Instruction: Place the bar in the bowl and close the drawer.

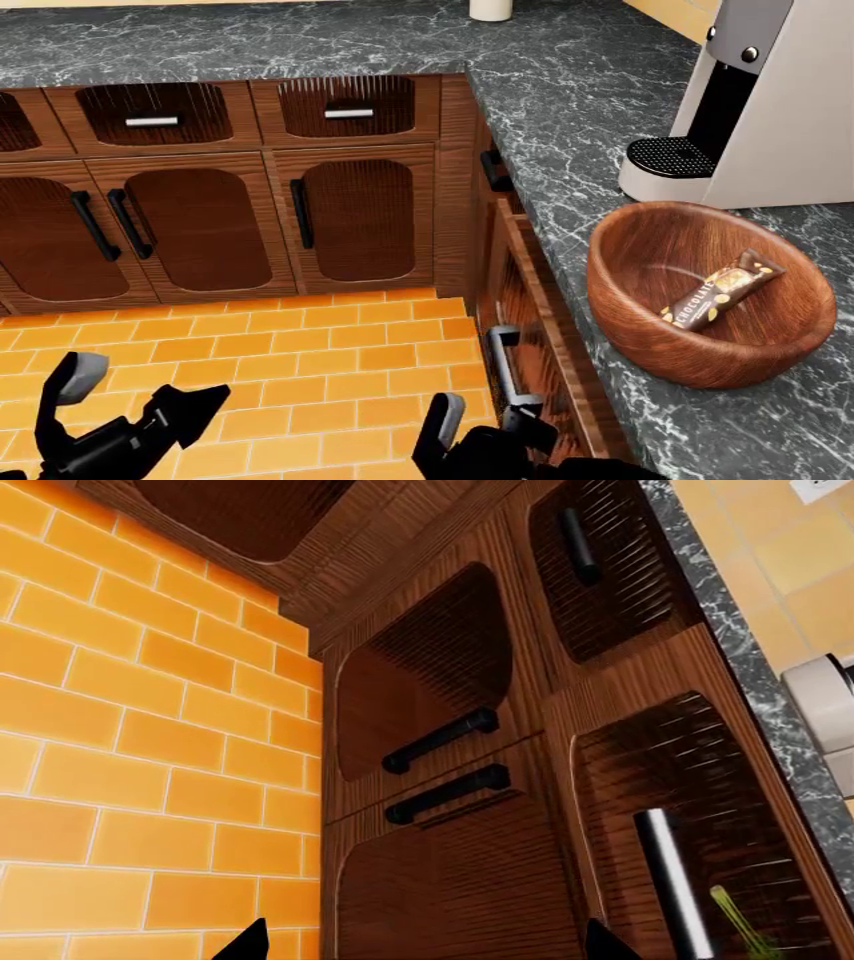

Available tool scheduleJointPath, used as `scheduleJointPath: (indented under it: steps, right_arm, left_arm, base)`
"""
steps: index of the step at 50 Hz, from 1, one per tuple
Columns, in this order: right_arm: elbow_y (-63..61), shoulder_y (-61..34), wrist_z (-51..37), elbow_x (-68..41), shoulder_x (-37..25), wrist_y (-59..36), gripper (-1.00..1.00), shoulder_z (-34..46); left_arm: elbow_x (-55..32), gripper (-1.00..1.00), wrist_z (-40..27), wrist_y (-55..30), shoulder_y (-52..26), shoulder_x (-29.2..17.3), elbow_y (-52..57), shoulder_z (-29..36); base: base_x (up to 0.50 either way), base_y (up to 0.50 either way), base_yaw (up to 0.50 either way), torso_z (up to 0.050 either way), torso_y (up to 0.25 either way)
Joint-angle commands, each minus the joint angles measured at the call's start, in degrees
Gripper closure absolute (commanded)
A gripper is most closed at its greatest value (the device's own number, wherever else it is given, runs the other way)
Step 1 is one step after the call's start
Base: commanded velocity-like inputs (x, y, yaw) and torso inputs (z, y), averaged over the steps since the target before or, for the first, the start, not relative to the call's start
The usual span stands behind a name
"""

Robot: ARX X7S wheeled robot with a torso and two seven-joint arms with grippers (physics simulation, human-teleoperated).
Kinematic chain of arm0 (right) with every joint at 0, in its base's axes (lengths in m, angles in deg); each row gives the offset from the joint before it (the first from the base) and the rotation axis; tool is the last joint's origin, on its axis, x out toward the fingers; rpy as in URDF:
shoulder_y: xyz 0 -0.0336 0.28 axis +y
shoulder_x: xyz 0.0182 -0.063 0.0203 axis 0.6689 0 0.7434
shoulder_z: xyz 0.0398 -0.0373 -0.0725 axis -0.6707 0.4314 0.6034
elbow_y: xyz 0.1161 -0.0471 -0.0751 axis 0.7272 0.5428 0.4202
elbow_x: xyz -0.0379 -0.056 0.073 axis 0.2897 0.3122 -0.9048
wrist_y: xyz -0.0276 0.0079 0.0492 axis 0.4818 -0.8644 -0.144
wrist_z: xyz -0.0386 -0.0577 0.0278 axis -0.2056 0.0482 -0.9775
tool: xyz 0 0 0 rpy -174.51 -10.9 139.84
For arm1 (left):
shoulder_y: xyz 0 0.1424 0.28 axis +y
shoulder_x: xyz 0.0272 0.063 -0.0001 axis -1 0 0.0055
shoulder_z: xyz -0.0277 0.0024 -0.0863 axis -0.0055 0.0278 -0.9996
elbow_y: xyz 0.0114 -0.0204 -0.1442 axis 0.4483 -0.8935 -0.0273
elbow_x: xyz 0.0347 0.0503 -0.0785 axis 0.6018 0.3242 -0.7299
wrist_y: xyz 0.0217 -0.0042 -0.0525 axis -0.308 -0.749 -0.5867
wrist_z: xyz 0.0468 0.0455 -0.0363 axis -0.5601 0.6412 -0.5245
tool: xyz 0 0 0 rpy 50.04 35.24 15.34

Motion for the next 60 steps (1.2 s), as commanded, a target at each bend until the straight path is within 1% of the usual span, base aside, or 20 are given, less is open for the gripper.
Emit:
scheduleJointPath:
  steps: [1, 7, 19, 35, 60]
  right_arm:
    - [4.85, -1.89, 2.10, 0.13, 0.00, 1.65, -1.00, 0.17]
    - [6.66, -2.67, 2.62, 0.59, 0.00, 2.83, -1.00, 0.13]
    - [11.04, -3.72, 5.29, 2.90, 0.00, 3.83, -1.00, -0.15]
    - [13.89, -4.05, 4.29, 6.96, 0.00, 2.21, -1.00, -0.72]
    - [17.99, -4.26, 7.09, 10.86, 0.00, 1.29, -1.00, -1.44]
  left_arm:
    - [0.03, -1.00, -0.10, -0.06, 0.16, 0.01, -0.10, -0.26]
    - [0.07, -1.00, -0.08, 0.34, 0.18, -0.69, 0.43, -0.57]
    - [0.39, -1.00, -0.35, 0.33, 0.28, -0.56, 0.59, -0.75]
    - [0.75, -1.00, -0.71, 0.06, 0.37, -0.26, 0.45, -0.95]
    - [0.84, -1.00, -0.60, -0.30, 0.68, -0.05, -0.02, -1.49]
  base:
    - [0.00, 0.00, 0.00, 0.000, 0.000]
    - [0.00, 0.00, 0.00, 0.000, 0.000]
    - [0.00, 0.00, 0.00, 0.000, 0.000]
    - [0.00, 0.00, 0.00, 0.000, 0.000]
    - [0.00, 0.00, 0.00, 0.000, 0.001]
